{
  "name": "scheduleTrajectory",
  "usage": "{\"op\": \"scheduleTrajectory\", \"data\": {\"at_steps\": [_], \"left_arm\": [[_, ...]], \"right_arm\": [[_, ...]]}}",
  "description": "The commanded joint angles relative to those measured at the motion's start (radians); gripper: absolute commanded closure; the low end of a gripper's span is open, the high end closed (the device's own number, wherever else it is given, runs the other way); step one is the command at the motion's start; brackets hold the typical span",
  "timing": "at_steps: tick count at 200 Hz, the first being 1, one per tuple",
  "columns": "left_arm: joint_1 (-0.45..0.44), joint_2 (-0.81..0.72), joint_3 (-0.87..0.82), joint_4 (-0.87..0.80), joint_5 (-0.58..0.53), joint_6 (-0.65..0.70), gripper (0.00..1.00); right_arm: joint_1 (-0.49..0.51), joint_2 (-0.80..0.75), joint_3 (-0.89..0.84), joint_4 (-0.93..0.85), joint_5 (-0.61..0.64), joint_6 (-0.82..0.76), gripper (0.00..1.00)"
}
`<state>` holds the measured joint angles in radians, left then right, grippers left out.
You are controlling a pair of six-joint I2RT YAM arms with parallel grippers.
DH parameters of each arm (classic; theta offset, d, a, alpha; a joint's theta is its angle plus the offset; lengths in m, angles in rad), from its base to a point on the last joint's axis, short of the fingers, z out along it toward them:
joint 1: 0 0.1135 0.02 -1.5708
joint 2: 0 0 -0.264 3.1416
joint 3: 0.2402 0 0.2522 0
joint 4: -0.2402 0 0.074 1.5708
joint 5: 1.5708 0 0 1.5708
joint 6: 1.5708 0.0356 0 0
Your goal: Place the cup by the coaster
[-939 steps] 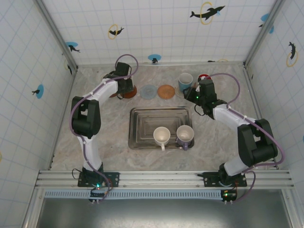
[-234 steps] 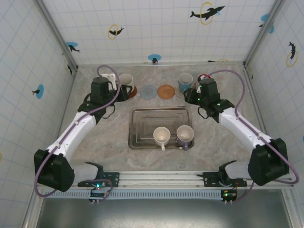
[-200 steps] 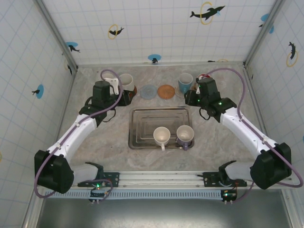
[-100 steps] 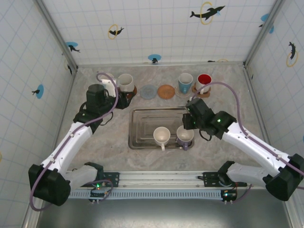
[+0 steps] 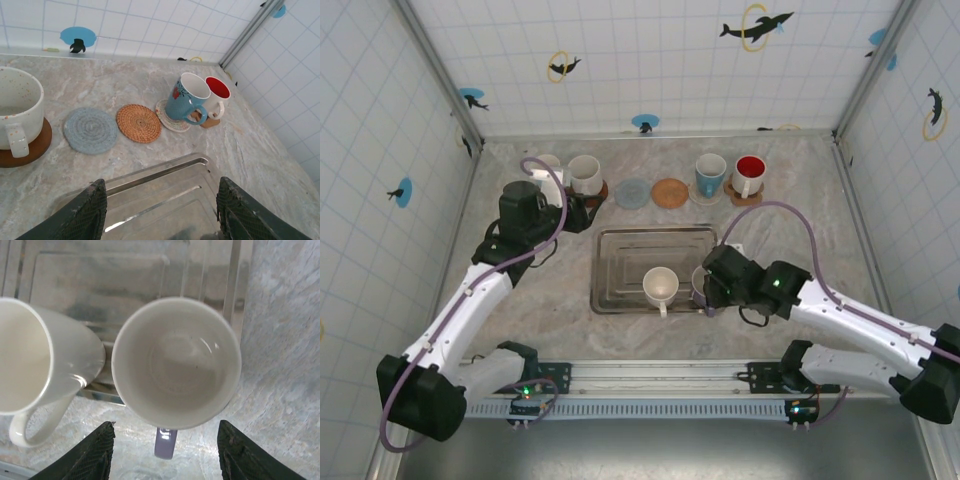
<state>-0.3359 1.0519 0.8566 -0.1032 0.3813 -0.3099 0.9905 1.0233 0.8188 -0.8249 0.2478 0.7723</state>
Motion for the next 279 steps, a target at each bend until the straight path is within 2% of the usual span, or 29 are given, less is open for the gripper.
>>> {"op": "scheduleTrajectory", "data": {"at_steps": [1, 77, 183, 279], "left_arm": [[-0.005, -0.031, -0.014, 0.004, -0.005, 0.015, 0.41], [-0.006, -0.046, -0.018, 0.001, -0.008, 0.015, 0.41], [-0.006, -0.038, -0.016, -0.012, -0.011, 0.017, 0.4], [-0.006, -0.003, -0.009, -0.008, -0.008, 0.02, 0.4]], "right_arm": [[0.028, -0.019, -0.037, -0.031, -0.022, 0.077, 0.42], [0.069, -0.036, -0.128, 0.023, -0.063, 0.146, 0.42], [0.054, 0.111, -0.107, 0.101, -0.066, 0.064, 0.43], [-0.01, 0.15, -0.13, 0.162, -0.088, 0.022, 0.59]]}}
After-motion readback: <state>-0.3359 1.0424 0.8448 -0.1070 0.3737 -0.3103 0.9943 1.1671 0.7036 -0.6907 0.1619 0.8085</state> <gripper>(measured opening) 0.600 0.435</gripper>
